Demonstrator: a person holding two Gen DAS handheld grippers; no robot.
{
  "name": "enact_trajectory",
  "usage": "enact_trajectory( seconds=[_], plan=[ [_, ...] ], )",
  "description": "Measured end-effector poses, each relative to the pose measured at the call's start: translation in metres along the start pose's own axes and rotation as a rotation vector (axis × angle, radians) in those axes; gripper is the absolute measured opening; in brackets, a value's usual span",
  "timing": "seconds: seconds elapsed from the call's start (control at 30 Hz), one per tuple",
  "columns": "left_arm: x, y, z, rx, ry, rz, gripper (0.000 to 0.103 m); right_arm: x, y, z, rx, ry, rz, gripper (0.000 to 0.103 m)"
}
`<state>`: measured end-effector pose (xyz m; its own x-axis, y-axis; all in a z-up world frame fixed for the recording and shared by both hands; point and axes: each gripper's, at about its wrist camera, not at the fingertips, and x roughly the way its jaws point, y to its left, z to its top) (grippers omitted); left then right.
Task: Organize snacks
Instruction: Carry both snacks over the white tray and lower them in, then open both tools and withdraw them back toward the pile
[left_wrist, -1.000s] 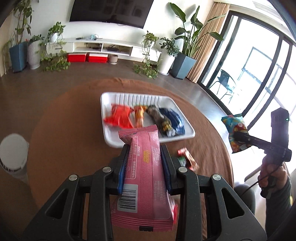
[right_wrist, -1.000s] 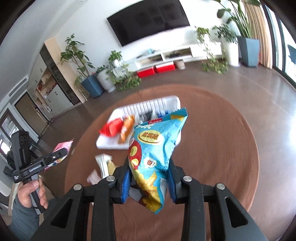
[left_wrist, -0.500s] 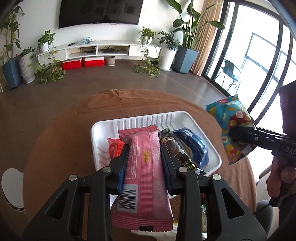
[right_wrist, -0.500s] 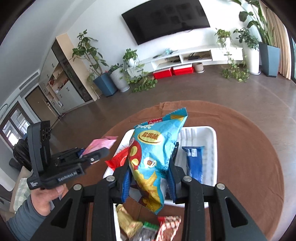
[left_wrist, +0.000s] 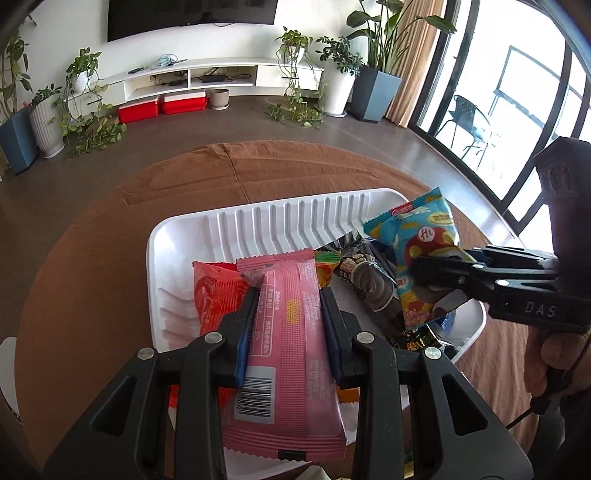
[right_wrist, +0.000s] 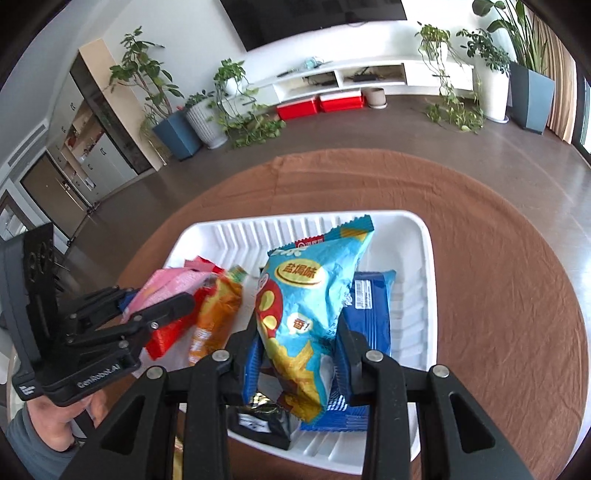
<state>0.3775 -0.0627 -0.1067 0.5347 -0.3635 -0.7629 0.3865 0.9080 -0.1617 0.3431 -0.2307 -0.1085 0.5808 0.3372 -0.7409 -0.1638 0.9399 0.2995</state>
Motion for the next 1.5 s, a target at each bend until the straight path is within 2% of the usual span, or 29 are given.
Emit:
enact_trajectory(
  seconds=[0.37, 0.63, 0.87, 0.93, 1.0, 1.2, 1.33, 1.5],
  plan=[
    [0.030, -0.003, -0.001, 0.016, 0.036, 0.003, 0.030, 0.011, -0.011, -0.006, 0.036, 0.001, 0.033, 0.036],
    [0.043, -0.004, 0.001, 0.017, 0.052, -0.013, 0.030, 0.013, -0.009, -0.012, 0.017, -0.004, 0.024, 0.037],
    [0.039, -0.004, 0.005, 0.005, 0.045, -0.008, 0.032, 0.006, 0.001, -0.007, -0.012, 0.012, -0.015, 0.047],
    [0.037, -0.006, 0.005, 0.012, 0.039, -0.012, 0.038, 0.003, 0.005, -0.007, -0.027, 0.005, -0.016, 0.051],
    [0.030, -0.008, 0.003, 0.018, 0.024, -0.009, 0.052, -0.001, 0.007, -0.007, -0.030, -0.007, -0.013, 0.055],
    [-0.002, -0.009, 0.002, 0.001, -0.024, 0.000, 0.065, -0.021, 0.008, -0.007, -0.037, -0.038, -0.021, 0.062],
    [-0.039, -0.010, -0.009, -0.017, -0.069, -0.003, 0.082, -0.045, 0.002, -0.016, 0.000, -0.075, -0.002, 0.081],
    [-0.087, -0.011, -0.037, -0.040, -0.118, -0.004, 0.100, -0.077, -0.005, -0.041, 0.060, -0.114, 0.042, 0.084]
  ],
)
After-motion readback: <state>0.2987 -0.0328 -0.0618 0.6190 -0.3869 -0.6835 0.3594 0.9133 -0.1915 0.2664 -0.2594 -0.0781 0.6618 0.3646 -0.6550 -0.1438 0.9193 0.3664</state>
